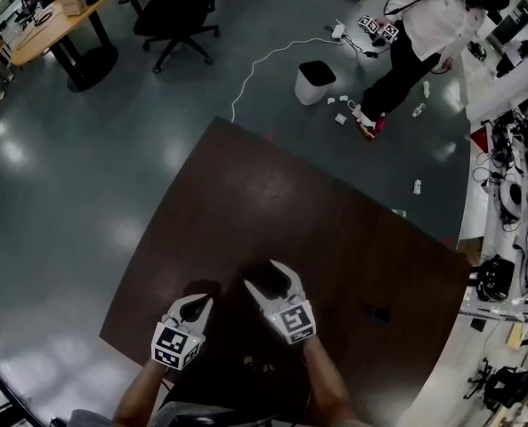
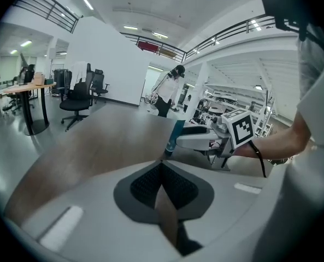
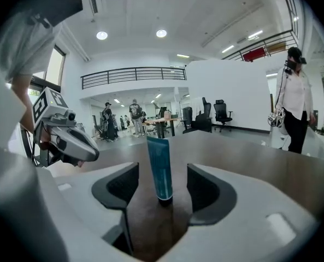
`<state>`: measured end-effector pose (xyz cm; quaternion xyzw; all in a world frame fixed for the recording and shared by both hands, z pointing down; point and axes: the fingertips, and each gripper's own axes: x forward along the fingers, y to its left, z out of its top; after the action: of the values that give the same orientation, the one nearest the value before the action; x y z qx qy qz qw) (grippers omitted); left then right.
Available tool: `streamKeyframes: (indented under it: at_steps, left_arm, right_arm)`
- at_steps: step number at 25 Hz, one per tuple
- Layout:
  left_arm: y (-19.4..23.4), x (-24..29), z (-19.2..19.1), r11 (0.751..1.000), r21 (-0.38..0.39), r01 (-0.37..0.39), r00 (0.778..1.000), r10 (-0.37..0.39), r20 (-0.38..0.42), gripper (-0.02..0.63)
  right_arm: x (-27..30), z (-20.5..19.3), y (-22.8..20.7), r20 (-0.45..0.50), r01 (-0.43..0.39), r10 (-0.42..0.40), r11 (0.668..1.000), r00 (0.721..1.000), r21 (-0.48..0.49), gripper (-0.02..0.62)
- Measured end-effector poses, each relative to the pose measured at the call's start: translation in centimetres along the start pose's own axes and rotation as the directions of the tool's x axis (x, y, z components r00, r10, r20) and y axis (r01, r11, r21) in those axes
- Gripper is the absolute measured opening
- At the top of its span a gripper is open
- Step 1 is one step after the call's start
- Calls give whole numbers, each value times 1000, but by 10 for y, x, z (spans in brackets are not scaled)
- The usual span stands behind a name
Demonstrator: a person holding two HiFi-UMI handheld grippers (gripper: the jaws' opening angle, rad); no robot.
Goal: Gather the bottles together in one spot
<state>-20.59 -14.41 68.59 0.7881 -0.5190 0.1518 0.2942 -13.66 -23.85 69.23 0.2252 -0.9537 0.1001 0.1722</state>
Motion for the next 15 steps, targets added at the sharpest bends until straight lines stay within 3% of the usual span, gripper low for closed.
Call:
streamKeyframes:
  at_steps: [3, 12, 15]
  left_arm:
    - [6, -1, -1, 1000, -2, -2, 1000, 2, -4, 2]
    - [10, -2, -1, 1000, -11, -3, 1000, 3, -7, 0]
    - [10, -3, -2, 1000, -10, -6, 1000, 6, -7, 2]
  right_arm:
    - [4, 0, -1, 0, 15, -15, 1000, 1000, -5, 265]
    - [5, 4, -2, 7, 22, -22, 999, 1000, -23, 113]
    - [3, 6, -1, -3, 23, -23, 999, 1000, -46, 107]
